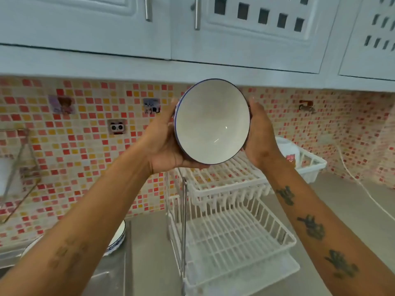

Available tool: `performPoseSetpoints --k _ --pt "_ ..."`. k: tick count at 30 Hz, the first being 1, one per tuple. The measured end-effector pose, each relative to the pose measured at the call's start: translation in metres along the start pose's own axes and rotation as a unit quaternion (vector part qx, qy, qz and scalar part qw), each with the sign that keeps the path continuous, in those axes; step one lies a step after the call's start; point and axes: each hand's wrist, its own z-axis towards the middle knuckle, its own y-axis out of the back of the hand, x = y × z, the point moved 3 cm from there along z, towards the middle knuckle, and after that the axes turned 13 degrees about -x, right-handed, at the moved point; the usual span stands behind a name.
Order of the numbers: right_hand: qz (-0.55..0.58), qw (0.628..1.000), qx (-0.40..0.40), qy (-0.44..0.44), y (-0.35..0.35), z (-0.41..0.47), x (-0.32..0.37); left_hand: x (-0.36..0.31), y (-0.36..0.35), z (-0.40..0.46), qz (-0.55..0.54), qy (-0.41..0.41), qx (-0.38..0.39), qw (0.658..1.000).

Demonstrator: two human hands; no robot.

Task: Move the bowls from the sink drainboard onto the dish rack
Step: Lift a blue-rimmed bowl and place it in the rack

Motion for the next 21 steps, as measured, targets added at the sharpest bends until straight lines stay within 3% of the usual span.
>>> performPoseSetpoints --k 5,12,16,21 --pt "-0.128 0.99 -0.004 -0.062 0.034 0.025 -0.009 0.003 -0.02 0.023 0.153 -0.106 -0.076 0.98" --pt "-0.267 0.938 0.069 -0.211 0.048 0.041 -0.05 0.036 -0.028 0.054 0.397 -0.241 -0.103 0.879" --pt "-0.269 0.934 0.063 -0.226 0.047 0.039 -0.068 0.051 -0.031 0.067 0.495 -0.281 -0.098 0.817" --pt "-0.273 0.932 0.074 -0.224 0.044 0.036 -0.084 0.058 -0.029 0.068 0.573 -0.279 -0.092 0.765"
